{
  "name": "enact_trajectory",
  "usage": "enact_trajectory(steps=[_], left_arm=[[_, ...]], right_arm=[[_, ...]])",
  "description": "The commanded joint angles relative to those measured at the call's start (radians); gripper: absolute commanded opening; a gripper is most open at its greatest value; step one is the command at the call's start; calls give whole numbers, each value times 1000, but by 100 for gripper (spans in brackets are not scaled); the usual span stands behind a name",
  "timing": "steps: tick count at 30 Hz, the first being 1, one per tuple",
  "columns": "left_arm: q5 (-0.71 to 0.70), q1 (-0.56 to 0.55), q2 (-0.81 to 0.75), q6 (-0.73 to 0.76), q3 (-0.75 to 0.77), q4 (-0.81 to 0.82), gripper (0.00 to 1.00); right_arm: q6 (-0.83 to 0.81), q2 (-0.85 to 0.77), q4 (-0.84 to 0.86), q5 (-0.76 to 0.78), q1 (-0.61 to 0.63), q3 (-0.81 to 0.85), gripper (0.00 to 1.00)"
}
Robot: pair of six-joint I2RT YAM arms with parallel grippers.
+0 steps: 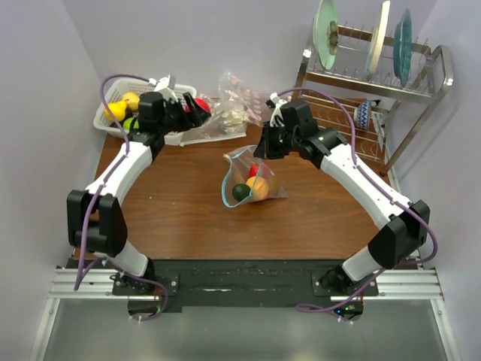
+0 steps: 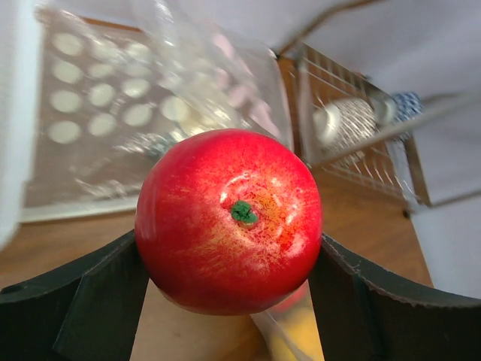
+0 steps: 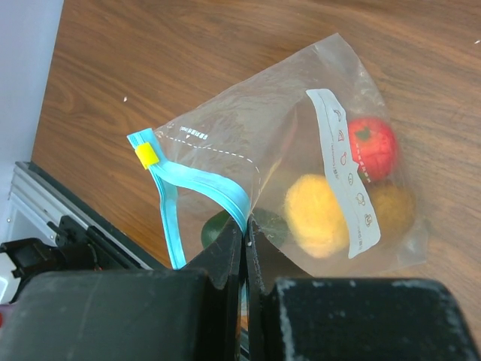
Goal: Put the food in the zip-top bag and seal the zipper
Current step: Place the fake vegetable in the zipper food storage bag.
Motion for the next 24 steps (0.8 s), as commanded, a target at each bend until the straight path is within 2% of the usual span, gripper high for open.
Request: enact_trajectory(steps=[1, 11, 24], left_arm=[[89, -47, -141, 0, -78, 27, 50], [165, -63, -309, -49, -201, 27, 50], [213, -172, -405, -87, -218, -27, 50]], right_arm=[[-6, 4, 18, 8, -5, 42, 0], [-1, 5, 39, 7, -6, 19, 0], [11, 19, 47, 4, -5, 14, 0]])
